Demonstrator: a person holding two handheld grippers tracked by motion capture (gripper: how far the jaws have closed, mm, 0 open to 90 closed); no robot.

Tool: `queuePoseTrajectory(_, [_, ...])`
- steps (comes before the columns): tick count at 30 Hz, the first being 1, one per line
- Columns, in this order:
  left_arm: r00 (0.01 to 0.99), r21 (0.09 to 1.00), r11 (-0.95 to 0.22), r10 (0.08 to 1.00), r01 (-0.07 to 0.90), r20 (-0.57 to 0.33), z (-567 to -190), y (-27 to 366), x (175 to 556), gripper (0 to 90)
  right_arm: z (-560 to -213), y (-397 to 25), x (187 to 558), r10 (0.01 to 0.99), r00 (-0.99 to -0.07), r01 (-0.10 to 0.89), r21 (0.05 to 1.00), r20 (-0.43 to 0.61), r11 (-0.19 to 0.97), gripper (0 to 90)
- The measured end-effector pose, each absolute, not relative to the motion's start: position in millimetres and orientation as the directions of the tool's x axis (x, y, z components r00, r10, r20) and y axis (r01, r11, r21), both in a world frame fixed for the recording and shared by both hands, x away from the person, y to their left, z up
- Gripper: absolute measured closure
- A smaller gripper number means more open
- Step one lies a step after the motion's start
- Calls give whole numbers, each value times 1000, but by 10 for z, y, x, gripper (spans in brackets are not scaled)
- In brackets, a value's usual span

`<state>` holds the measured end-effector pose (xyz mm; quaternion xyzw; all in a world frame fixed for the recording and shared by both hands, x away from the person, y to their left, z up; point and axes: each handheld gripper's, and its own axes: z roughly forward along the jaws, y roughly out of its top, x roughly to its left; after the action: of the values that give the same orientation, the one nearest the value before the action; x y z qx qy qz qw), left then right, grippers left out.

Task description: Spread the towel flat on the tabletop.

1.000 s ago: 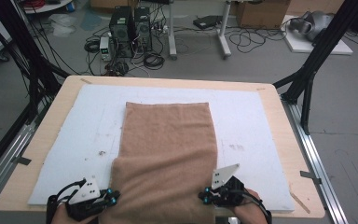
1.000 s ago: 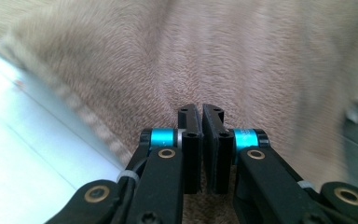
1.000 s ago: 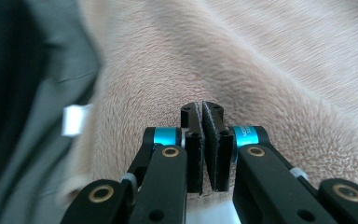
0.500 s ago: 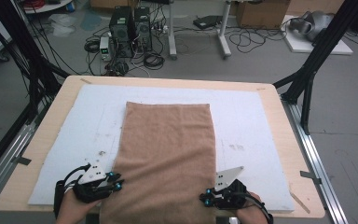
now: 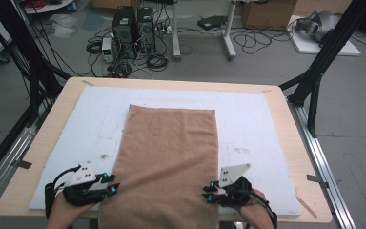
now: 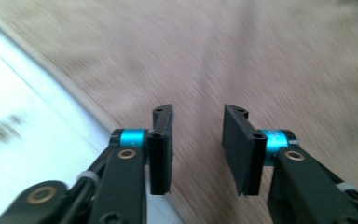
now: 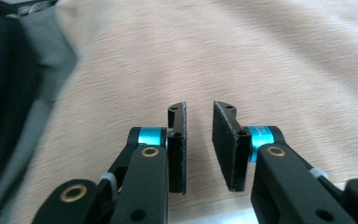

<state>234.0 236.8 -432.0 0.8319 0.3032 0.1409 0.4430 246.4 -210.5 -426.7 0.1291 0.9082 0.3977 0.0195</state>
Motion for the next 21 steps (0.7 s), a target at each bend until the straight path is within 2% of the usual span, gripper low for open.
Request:
queuePoseTrajectory(4, [727, 804, -438, 686, 403, 9, -4389, 2274, 2565, 617, -4366, -2100, 2649, 259, -961, 253, 693, 99, 675, 731])
queuePoseTrajectory(5, [725, 786, -456, 689, 417, 15, -4422, 2260, 2599, 619, -4401, -2105, 2642, 255, -962, 251, 685, 98, 684, 746])
queuePoseTrajectory(6, [725, 770, -472, 689, 429, 18, -4459, 2248, 2621, 629, -4416, -2134, 2624, 250, -963, 246, 700, 100, 670, 818])
queuePoseTrajectory(7, [725, 780, -460, 689, 424, 12, -4476, 2254, 2621, 629, -4424, -2165, 2601, 248, -962, 252, 704, 111, 664, 843])
queuePoseTrajectory(13, [724, 786, -449, 689, 425, 1, -4485, 2281, 2609, 591, -4415, -2259, 2538, 231, -964, 257, 694, 133, 673, 859])
queuePoseTrajectory(16, [726, 790, -436, 687, 431, -17, -4480, 2290, 2624, 560, -4390, -2248, 2563, 227, -964, 257, 686, 136, 680, 827])
queuePoseTrajectory(21, [720, 799, -418, 694, 433, -28, -4422, 2305, 2649, 488, -4288, -2267, 2645, 295, -947, 289, 740, 128, 607, 671])
